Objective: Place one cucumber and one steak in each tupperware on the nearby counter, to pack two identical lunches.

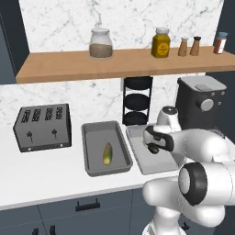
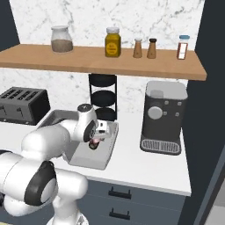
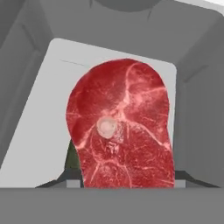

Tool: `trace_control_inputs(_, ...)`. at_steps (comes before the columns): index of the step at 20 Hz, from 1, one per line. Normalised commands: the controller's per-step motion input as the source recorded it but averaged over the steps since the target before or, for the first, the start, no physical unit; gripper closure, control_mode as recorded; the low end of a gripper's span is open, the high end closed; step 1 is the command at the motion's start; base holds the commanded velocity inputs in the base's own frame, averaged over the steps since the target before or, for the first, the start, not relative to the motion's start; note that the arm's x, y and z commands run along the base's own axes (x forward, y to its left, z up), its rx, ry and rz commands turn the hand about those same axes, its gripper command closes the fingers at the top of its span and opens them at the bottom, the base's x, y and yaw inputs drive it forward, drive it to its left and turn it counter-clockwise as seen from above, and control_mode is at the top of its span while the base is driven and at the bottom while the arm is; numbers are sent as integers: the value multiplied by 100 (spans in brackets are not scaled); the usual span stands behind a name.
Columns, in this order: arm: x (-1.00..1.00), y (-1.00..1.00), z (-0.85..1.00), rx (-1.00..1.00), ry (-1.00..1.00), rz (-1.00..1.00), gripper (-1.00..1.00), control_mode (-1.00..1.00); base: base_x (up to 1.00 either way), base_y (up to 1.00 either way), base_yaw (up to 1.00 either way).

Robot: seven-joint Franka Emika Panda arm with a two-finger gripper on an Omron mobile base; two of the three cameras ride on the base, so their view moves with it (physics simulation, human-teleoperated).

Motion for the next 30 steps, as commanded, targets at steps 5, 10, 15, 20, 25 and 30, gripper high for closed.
trace_control_inputs(5, 29, -38, -55, -7, 0, 0, -100, -100, 0, 0, 0)
trace_control_inputs(10, -55, -2, -9, 0, -1, 0, -100, -100, 0, 0, 0)
trace_control_inputs(15, -68, 8, 90, 0, -9, 0, -100, -100, 0, 0, 0)
trace_control_inputs(20, -69, 2, 100, 0, -9, 0, -100, -100, 0, 0, 0)
trace_control_inputs(25, -98, 6, 84, 0, 0, 0, -100, -100, 0, 0, 0)
trace_control_inputs(30, -94, 27, 78, -2, -10, 0, -100, -100, 0, 0, 0)
